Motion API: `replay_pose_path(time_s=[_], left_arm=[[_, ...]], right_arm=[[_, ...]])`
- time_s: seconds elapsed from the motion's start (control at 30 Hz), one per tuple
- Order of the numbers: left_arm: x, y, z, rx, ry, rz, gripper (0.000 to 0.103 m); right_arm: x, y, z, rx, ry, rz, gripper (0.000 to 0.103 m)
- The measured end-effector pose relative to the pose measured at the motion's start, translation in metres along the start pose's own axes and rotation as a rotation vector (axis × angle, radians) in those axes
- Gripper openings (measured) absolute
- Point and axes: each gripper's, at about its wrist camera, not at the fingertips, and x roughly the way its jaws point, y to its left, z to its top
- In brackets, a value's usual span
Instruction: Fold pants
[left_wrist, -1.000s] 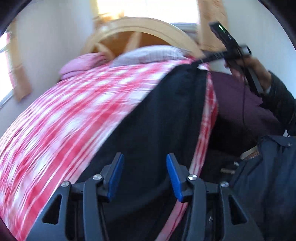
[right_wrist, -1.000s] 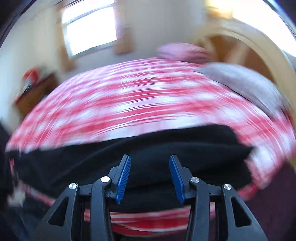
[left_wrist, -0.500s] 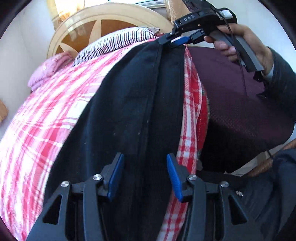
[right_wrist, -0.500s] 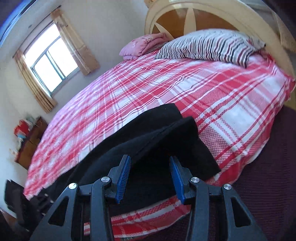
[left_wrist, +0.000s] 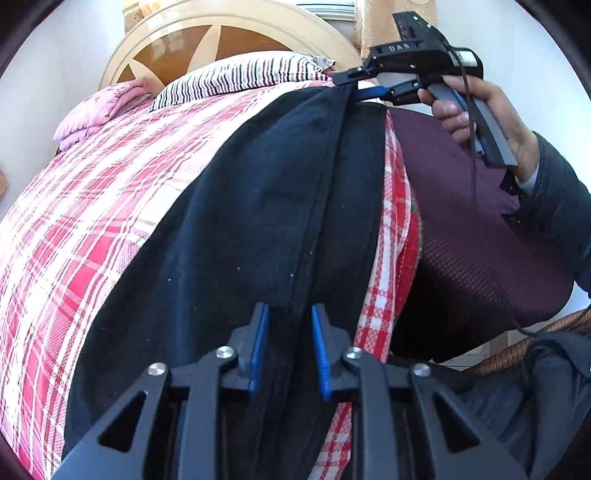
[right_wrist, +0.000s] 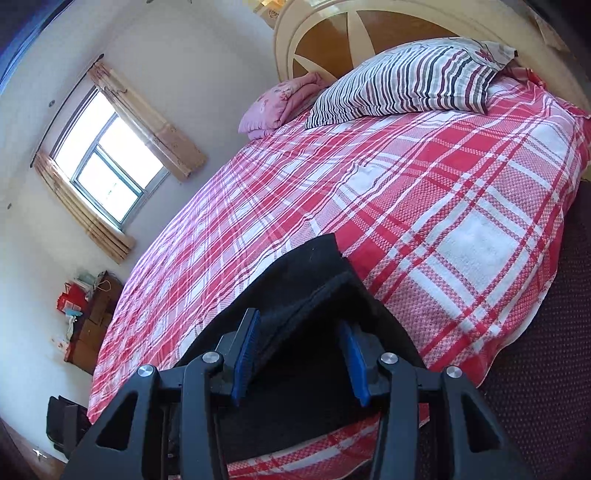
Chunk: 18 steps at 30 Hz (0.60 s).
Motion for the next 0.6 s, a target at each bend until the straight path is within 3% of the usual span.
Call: replay_pose_path(time_s=[0.07,0.17,0.23,0.43,0.6], left_arm=[[0.006,0.001,0.003,-0.011,0.010,0.003,0.025],[0.007,0.000,0.007,-0.013,0.014,0.003,0.014],[0.004,-0.003,0.008,-0.006,0.014,0.010,0.007],[-0.025,0.000,0.012,-0.018,-0.049,0.017,0.005],[-0.026,0.002,0.004,-0.045,-0.040,-0.008,0.005]], right_arm=[[0.002,0.002,0.000,-0.024,0.006,-0.011,0.015],[0.005,0.002,-0.002,-0.044,0.001,-0.013,0.004],[0.002,0.006,-0.002,-0.067,-0.013,-0.001,0.004],[-0.023,0.024,0.004,-0.137,-0.097,0.086,0.003],[-0.030,0.022,-0.002,-0.147,-0.096,0.075,0.003]])
